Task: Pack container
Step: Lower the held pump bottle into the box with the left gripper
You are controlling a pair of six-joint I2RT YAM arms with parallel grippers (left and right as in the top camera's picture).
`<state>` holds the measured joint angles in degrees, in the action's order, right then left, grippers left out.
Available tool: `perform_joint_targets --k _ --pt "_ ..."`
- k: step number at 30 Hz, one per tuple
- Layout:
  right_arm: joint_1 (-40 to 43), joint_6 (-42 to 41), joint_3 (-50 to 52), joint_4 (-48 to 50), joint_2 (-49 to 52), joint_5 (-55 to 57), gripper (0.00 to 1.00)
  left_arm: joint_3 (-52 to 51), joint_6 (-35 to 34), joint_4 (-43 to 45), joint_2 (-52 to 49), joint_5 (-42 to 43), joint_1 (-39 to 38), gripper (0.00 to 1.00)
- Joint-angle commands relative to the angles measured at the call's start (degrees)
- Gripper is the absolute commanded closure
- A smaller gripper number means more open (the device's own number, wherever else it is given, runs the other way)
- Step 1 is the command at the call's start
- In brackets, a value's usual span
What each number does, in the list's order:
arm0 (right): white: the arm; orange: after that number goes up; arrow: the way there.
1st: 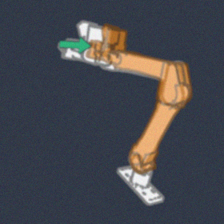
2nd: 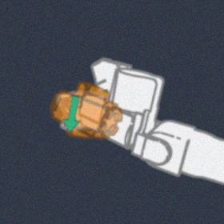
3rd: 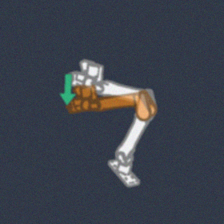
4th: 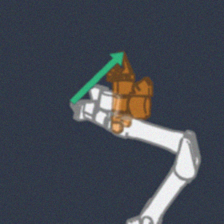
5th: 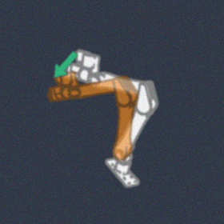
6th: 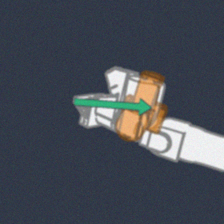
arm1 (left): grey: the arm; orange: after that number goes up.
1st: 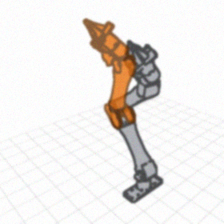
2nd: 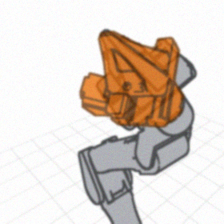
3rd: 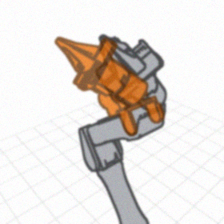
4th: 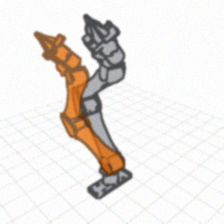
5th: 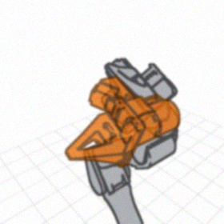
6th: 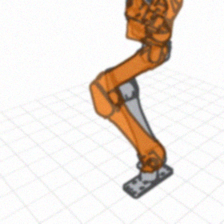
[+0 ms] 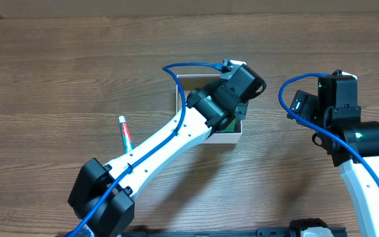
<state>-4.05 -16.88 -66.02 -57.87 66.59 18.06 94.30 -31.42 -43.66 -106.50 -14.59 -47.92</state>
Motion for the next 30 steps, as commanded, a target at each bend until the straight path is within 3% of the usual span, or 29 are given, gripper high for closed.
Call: perform_joint_targets --k 1,12,20,30 --pt "0.3 -0.3 -1.1 0.3 -0.1 0.7 0.0 0.2 0.1 0.1 1.8 0.7 -0.5 0.68" --pt "0.3 -0.3 -1.1 0.3 -0.1 0.7 0.0 -5.0 -0.6 0.4 1.8 1.2 -0.5 0.69" --pt "0.3 -0.3 -1.1 0.3 -0.1 0.7 0.0 -5.7 -0.5 0.4 1.8 6.4 -1.0 0.66" --pt "0.3 -0.3 -1.1 0.3 -0.1 0.7 0.0 -5.7 -0.3 -0.7 2.0 0.4 -1.2 0.68"
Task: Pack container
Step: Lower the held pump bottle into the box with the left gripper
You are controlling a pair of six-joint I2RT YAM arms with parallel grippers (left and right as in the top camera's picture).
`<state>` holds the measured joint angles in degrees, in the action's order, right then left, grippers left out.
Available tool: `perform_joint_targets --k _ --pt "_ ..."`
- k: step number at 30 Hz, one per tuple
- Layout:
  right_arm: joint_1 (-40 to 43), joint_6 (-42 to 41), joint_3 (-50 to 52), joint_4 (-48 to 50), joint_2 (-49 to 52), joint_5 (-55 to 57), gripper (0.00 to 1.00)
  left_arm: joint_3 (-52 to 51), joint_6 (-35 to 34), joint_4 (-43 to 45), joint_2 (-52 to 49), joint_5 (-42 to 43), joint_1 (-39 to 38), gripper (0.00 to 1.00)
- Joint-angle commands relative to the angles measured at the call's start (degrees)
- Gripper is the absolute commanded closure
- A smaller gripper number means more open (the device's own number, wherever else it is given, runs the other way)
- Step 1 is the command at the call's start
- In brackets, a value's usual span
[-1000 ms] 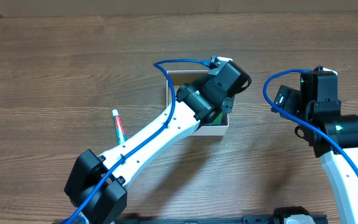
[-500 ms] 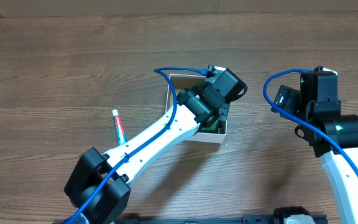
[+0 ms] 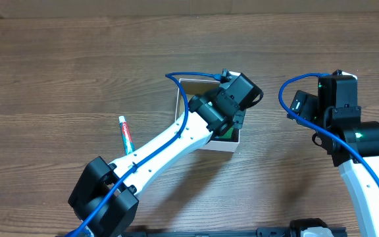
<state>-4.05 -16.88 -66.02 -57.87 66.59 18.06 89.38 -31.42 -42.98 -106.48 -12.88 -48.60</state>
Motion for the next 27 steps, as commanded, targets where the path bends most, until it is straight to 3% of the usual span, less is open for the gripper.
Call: perform_joint_targets --k 1,13,21,27 --pt "0.3 -0.3 -1.1 0.3 -0.1 0.7 0.0 -0.7 -0.4 -1.8 2.1 -2.2 -0.3 0.68" --pt "0.3 -0.3 -1.1 0.3 -0.1 0.7 0.0 -0.6 -6.8 -8.3 8.9 -9.7 4.5 0.7" --pt "0.3 -0.3 -1.1 0.3 -0.1 0.7 0.0 -1.2 -14.3 -16.0 10.7 -10.0 6.8 0.71" --pt "0.3 -0.3 -1.1 0.3 -0.1 0.7 0.0 -3.3 -16.5 -15.2 10.2 -10.3 7.0 0.71"
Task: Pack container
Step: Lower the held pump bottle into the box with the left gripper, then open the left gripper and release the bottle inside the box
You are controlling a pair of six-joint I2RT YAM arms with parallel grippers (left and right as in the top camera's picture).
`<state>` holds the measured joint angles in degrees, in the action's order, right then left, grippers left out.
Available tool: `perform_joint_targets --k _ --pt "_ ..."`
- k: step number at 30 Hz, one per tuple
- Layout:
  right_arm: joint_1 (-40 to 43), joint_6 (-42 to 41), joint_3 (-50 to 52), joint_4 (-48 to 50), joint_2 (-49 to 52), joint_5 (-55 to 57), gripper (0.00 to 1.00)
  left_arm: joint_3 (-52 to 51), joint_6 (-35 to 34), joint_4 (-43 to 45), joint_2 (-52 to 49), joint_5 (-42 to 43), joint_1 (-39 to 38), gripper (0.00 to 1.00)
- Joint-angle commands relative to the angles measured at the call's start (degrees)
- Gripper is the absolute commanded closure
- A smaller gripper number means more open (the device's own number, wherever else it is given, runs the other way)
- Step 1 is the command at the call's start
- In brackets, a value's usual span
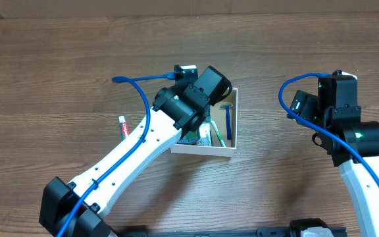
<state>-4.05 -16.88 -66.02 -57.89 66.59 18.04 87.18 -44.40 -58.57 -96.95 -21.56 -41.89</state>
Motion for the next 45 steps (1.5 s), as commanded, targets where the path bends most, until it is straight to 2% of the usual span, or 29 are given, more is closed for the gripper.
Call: perform_joint_targets --k 1,7,12,17,22,26,36,40,45 --pt "0.3 -0.3 -1.1 0.3 -0.1 0.8 0.0 -1.4 -3.7 0.5 0.6 -2.0 0.2 0.7" --pt "0.3 -0.3 -1.1 0.3 -0.1 0.8 0.0 -2.8 -4.3 0.8 0.6 -3.0 0.2 0.66" --pt "0.3 -0.3 -1.1 0.3 -0.1 0.8 0.0 -5.7 -4.5 2.7 0.5 -2.8 0.2 0.68" --pt "0.3 -0.3 -1.1 0.3 -0.1 0.8 0.0 -8.9 -4.5 7.7 0.5 -4.2 0.2 0.7" --pt "0.3 -0.3 -1.1 0.3 -0.1 0.8 0.0 -8.9 -4.5 14.1 0.6 -11.9 0.2 0.7" --pt "0.3 -0.3 -1.1 0.3 -0.1 0.8 0.0 -8.9 -4.7 17.9 0.6 -12.3 0.3 0.74" --pt "0.3 -0.3 -1.1 0.3 -0.1 0.8 0.0 -8.9 -13.2 16.2 0.6 -19.7 0.3 0.91" --pt "0.3 -0.3 -1.1 0.3 -0.1 0.8 0.0 -8.9 -18.6 15.1 0.6 -20.4 0.3 0.92" --pt "0.3 -0.3 -1.1 0.3 -0.1 0.8 0.0 -8.1 -20.9 15.1 0.6 -21.1 0.2 0.93"
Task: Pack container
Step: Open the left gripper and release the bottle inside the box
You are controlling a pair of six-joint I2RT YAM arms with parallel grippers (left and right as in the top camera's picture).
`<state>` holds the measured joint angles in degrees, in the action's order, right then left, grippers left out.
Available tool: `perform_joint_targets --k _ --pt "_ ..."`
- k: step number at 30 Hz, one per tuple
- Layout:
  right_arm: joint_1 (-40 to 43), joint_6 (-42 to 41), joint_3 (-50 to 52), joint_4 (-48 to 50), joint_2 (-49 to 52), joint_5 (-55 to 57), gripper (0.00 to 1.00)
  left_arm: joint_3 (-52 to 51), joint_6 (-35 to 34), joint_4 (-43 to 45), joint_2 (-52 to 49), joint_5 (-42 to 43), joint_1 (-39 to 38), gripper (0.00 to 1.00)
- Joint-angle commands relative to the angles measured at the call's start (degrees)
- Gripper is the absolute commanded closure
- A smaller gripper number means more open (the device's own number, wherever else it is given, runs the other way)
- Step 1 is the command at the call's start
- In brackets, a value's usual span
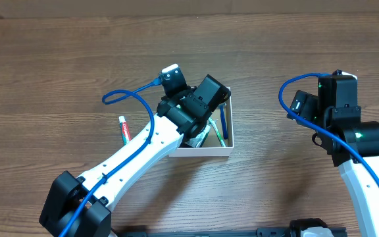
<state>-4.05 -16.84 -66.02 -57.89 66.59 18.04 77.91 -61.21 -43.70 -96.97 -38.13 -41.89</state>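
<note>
A white open box (pixel 200 151) sits mid-table, slightly askew. Inside it lie a blue razor (pixel 224 123) along the right wall and a green-and-white item (pixel 206 137). My left gripper (pixel 206 113) reaches down into the box's left half; the wrist covers its fingers, so their state is hidden. A red, white and green toothpaste tube (pixel 124 130) lies on the table left of the box. My right gripper (pixel 299 104) is held at the right, well away from the box, and its fingers are not clear.
The table is dark wood planks. A blue cable (pixel 127 99) loops off the left wrist above the toothpaste tube. The left arm's white link (pixel 130 164) crosses the table from the front left. The right arm (pixel 357 155) stands along the right edge.
The left wrist has turned a little and shifted slightly toward the front, still down in the box. The box's front edge lies a touch nearer the front. The right arm is unchanged.
The box first stood farther back and to the right, with my left gripper over it. A second later it sat slightly nearer the front. Then it lay shifted left and turned, the razor showing inside. Now it rests there with the gripper still in it.
</note>
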Motion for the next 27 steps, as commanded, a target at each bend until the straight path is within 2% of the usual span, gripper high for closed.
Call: perform_joint_targets --k 1,5,13,18,22,27 --pt "0.3 -0.4 -1.1 0.3 -0.1 0.8 0.0 1.9 -4.1 0.3 0.7 -4.5 0.3 0.92" --pt "0.3 -0.4 -1.1 0.3 -0.1 0.8 0.0 6.5 -0.8 -0.2 0.7 -4.0 0.2 0.91" --pt "0.3 -0.4 -1.1 0.3 -0.1 0.8 0.0 12.3 -0.8 -2.8 0.7 -4.2 -0.3 0.96" --pt "0.3 -0.4 -1.1 0.3 -0.1 0.8 0.0 12.2 -8.1 -6.1 0.7 -4.3 0.2 0.96" --pt "0.3 -0.4 -1.1 0.3 -0.1 0.8 0.0 12.2 -8.9 -8.2 0.7 -3.5 -0.2 0.96" --pt "0.3 -0.4 -1.1 0.3 -0.1 0.8 0.0 12.2 -15.8 -13.6 0.7 -2.1 -2.2 0.95"
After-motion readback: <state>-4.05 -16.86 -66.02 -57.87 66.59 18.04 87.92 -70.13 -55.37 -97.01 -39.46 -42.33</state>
